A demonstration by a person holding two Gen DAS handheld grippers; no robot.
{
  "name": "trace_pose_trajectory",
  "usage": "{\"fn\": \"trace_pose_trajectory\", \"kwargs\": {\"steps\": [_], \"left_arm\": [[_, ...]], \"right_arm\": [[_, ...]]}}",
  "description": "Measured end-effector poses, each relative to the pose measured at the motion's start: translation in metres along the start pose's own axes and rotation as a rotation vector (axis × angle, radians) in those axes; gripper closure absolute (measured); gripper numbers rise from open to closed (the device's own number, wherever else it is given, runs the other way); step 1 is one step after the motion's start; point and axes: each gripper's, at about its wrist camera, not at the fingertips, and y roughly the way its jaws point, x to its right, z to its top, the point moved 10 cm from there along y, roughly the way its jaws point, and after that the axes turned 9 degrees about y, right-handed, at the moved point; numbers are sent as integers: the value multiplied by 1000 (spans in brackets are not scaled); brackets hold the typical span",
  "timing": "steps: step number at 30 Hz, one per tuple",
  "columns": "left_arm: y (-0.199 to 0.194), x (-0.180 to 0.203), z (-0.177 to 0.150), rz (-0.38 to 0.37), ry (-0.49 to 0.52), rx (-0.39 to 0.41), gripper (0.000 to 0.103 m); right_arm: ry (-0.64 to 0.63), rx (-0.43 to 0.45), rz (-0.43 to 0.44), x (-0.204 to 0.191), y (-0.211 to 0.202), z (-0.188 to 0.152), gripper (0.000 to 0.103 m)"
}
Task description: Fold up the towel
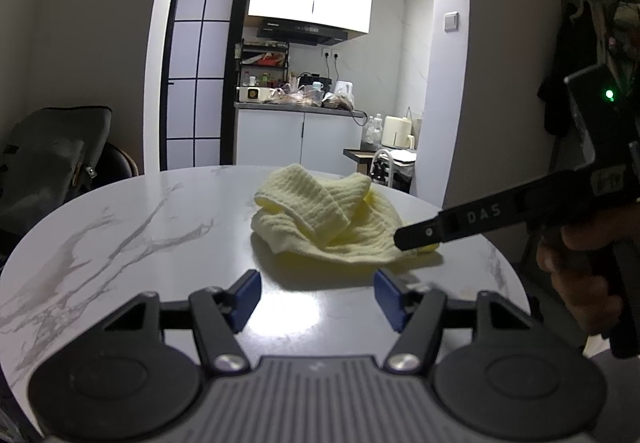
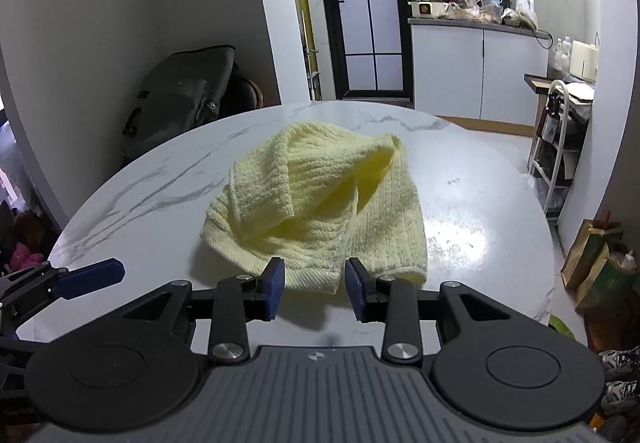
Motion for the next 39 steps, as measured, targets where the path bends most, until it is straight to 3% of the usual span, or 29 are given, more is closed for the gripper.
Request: {"fn": "trace_pose_trajectory", "kwargs": {"steps": [8, 17, 25, 27, 29, 30, 39], "left_arm": [[3, 0, -3, -12, -4, -10, 36], [5, 2, -6, -19, -3, -23, 35], [4, 3, -7, -20, 1, -24, 33], [4, 3, -7, -21, 1, -25, 33], [4, 3, -7, -20, 1, -26, 33], [4, 3, -7, -20, 0, -26, 33], [3, 2, -6, -15, 7, -18, 33]], "right_arm": [[60, -37, 41, 2, 15, -7, 66], [88, -11, 97, -5, 11, 4, 66], [75, -34, 68, -7, 22, 0, 66], [77, -32, 65, -6, 22, 1, 73], [64, -19, 54, -4, 20, 3, 91], [55, -16, 51, -4, 19, 4, 94], [-44, 19, 55, -14, -1, 16, 96]]}}
